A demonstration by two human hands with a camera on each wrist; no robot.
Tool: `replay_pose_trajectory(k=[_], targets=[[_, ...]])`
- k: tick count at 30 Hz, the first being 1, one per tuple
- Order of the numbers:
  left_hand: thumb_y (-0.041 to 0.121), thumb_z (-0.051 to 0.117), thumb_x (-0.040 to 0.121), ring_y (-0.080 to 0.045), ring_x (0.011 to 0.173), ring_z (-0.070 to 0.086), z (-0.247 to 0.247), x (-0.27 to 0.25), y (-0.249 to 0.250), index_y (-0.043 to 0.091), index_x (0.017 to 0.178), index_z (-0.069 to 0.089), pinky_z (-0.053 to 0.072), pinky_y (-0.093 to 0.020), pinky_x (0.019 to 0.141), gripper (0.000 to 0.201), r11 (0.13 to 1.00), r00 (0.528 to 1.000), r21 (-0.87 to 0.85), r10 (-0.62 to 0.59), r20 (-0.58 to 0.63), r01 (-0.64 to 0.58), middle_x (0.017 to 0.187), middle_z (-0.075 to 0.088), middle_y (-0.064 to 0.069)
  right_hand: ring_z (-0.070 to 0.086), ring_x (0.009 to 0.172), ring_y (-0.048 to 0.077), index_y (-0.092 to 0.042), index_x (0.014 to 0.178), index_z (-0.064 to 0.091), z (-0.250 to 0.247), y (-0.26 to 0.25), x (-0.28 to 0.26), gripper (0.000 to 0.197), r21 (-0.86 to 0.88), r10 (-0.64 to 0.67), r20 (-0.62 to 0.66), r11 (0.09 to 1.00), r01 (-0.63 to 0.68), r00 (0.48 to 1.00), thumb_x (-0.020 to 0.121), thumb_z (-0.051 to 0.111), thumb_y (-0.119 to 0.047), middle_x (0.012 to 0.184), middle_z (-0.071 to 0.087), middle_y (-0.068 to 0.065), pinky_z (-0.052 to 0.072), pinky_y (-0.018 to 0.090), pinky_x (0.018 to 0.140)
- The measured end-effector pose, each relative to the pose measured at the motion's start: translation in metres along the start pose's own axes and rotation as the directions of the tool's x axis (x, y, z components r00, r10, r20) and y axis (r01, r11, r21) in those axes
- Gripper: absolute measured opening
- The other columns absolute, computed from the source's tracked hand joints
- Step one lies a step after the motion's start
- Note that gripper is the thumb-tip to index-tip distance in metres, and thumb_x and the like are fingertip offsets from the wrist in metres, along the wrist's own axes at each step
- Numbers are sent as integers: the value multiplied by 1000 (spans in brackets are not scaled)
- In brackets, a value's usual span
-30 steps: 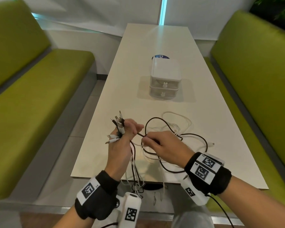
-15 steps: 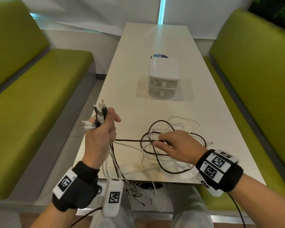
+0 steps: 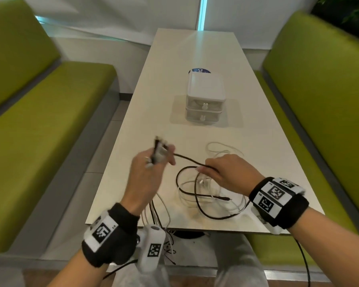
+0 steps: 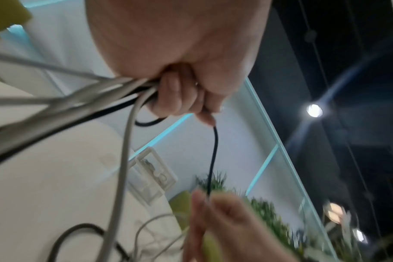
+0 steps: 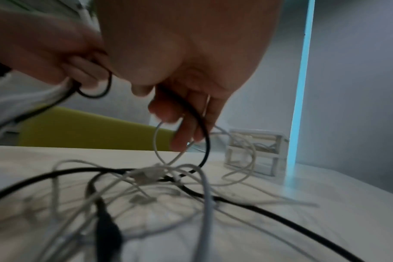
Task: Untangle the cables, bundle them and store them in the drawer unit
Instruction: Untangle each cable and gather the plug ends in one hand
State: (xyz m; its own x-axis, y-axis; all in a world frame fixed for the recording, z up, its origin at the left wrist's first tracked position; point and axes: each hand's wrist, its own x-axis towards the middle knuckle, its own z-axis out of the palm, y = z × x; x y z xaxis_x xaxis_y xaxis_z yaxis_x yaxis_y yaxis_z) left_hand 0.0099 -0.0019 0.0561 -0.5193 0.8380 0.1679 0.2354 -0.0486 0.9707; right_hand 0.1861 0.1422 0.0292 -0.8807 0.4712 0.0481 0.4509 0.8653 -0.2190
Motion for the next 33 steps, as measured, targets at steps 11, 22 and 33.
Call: replay_pose_trajectory(k=[11, 22, 33], targets=[[28, 53, 98, 6, 101, 62, -3, -2, -9, 23, 115, 68, 48, -20, 94, 23, 997, 986, -63, -59, -158, 50, 104, 70, 19, 69, 70, 15, -15, 84, 63, -26, -4, 21, 34, 609, 439, -92, 735, -298, 894, 100, 42, -36, 73, 72, 1, 58, 39, 71], [11, 56, 97, 3, 85, 63, 29, -5, 2, 10, 91, 70, 43, -7, 73, 16, 998, 998, -40, 55, 11, -54, 80, 68, 17, 45, 133, 21, -16, 136, 52, -78, -16, 44, 35, 419, 285, -338, 899, -127, 897, 102, 42, -20, 146, 46, 8, 32, 19, 106], [29, 56, 95, -1, 90, 64, 28, -4, 4, 16, 96, 70, 45, -11, 79, 19, 995, 998, -76, 58, 19, -56, 88, 70, 12, 54, 123, 14, -25, 139, 50, -95, -29, 45, 38, 227, 30, -266, 973, 33, 963, 103, 40, -28, 137, 57, 1, 43, 33, 103]])
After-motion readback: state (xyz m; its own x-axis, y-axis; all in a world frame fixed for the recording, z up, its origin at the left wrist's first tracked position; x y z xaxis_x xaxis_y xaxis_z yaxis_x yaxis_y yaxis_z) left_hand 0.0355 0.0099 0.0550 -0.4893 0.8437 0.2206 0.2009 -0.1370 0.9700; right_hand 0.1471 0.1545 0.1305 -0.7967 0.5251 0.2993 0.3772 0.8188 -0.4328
